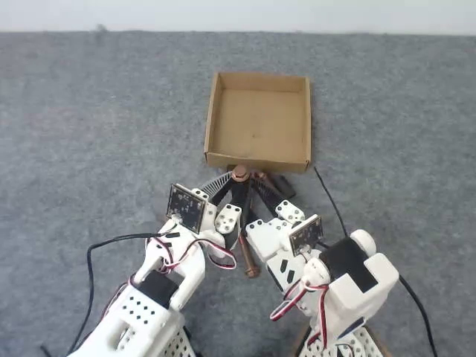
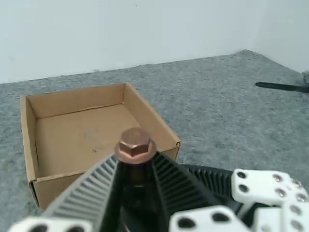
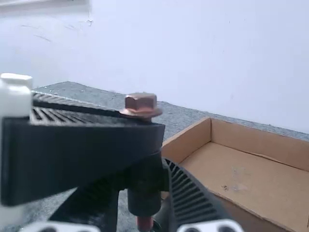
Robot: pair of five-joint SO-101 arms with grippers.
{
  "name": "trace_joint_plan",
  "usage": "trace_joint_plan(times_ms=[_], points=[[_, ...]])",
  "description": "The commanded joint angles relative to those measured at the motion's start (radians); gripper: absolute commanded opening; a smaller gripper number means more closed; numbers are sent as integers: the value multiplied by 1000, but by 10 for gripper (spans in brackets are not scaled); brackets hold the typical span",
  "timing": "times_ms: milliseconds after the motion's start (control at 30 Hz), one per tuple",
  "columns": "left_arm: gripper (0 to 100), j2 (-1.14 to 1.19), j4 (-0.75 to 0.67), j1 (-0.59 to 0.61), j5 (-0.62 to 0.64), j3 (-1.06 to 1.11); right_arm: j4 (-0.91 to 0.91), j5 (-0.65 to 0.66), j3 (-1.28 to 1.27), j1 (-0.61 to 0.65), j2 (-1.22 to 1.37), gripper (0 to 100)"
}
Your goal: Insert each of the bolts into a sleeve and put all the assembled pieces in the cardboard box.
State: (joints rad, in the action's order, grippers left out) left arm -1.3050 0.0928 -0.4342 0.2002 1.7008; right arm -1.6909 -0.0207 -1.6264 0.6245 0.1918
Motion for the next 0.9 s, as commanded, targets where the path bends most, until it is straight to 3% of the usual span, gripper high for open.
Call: trace_joint_plan(times_ms=[0, 767, 867], points=[[14, -17, 5, 15, -11, -10, -7, 20, -23, -18, -7, 6], [17, -17, 6, 23, -11, -10, -2, 20, -23, -18, -2, 6], [56, -18, 6, 23, -8, -10, -2, 20, -23, -18, -2, 6]])
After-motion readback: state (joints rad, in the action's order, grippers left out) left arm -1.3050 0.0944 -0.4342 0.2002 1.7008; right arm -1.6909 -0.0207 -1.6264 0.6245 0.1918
